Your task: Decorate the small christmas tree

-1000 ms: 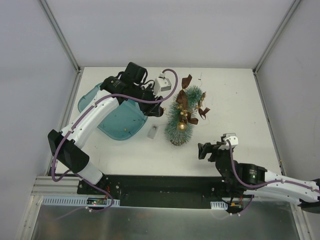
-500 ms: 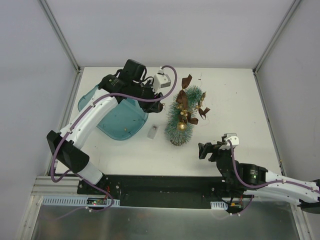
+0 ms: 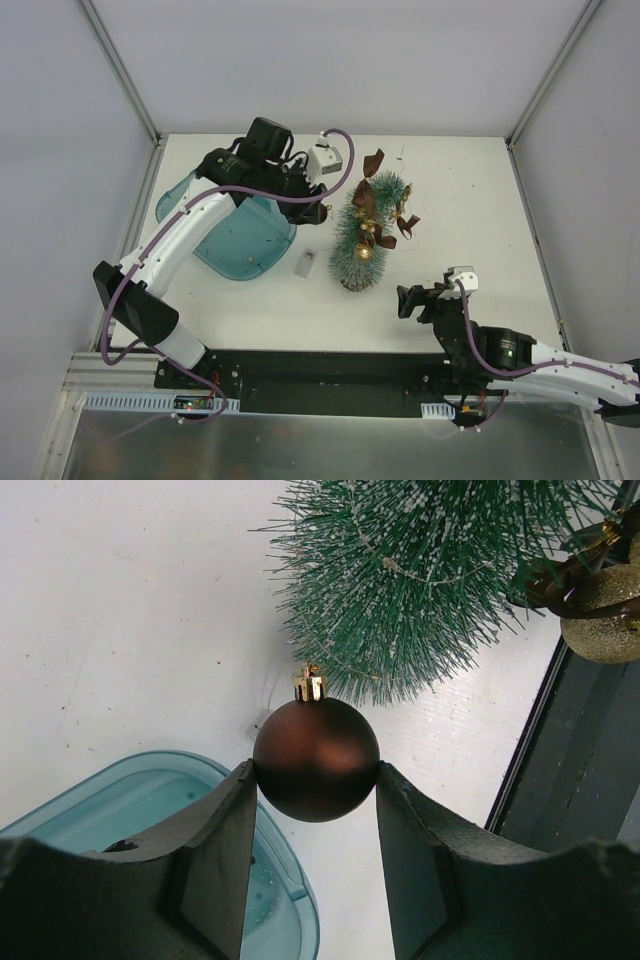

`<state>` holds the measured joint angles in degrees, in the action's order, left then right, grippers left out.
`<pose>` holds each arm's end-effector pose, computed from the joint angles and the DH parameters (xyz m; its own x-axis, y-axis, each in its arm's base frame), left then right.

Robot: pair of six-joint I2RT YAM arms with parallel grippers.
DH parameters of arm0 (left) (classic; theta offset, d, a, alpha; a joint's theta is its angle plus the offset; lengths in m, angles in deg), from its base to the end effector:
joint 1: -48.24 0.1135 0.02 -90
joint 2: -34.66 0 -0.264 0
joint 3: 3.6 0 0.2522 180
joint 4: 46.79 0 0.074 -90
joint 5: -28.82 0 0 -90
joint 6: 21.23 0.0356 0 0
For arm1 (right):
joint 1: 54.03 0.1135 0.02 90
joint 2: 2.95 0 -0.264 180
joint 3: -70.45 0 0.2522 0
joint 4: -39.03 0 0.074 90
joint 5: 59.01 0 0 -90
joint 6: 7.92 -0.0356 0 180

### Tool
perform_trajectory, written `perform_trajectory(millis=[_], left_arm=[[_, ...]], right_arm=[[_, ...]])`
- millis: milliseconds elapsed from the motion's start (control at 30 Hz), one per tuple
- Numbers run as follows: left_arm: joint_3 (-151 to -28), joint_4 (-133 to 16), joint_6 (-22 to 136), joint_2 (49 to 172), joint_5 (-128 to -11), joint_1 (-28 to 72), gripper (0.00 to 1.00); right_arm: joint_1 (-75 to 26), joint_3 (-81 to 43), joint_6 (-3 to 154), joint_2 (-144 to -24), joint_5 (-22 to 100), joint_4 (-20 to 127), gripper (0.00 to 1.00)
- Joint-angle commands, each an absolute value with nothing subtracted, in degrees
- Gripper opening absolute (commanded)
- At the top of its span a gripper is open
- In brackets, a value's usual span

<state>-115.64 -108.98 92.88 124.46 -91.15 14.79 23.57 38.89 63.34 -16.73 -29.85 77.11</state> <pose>0.2679 -0.1983 0.4056 -0.1634 0.5321 -0.8308 0.9464 0.3225 0.0204 0.0496 0.0807 0.2217 -0.1669 -0.0303 -0.9855 -0.2602 0.9655 0.0144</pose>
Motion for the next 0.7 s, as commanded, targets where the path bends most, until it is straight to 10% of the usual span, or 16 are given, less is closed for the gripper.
perform_trajectory(millis=[0, 667], left_arm=[[-118.2, -108.8, 91.5, 123.9, -93.5, 13.6, 0.00], [-117.3, -108.9, 90.1, 122.1, -94.4, 11.7, 0.00]], right_arm=[[23.4, 36.2, 64.2, -16.1, -31.4, 77.2, 0.99], [23.4, 35.9, 64.8, -16.7, -31.5, 76.3, 0.99]])
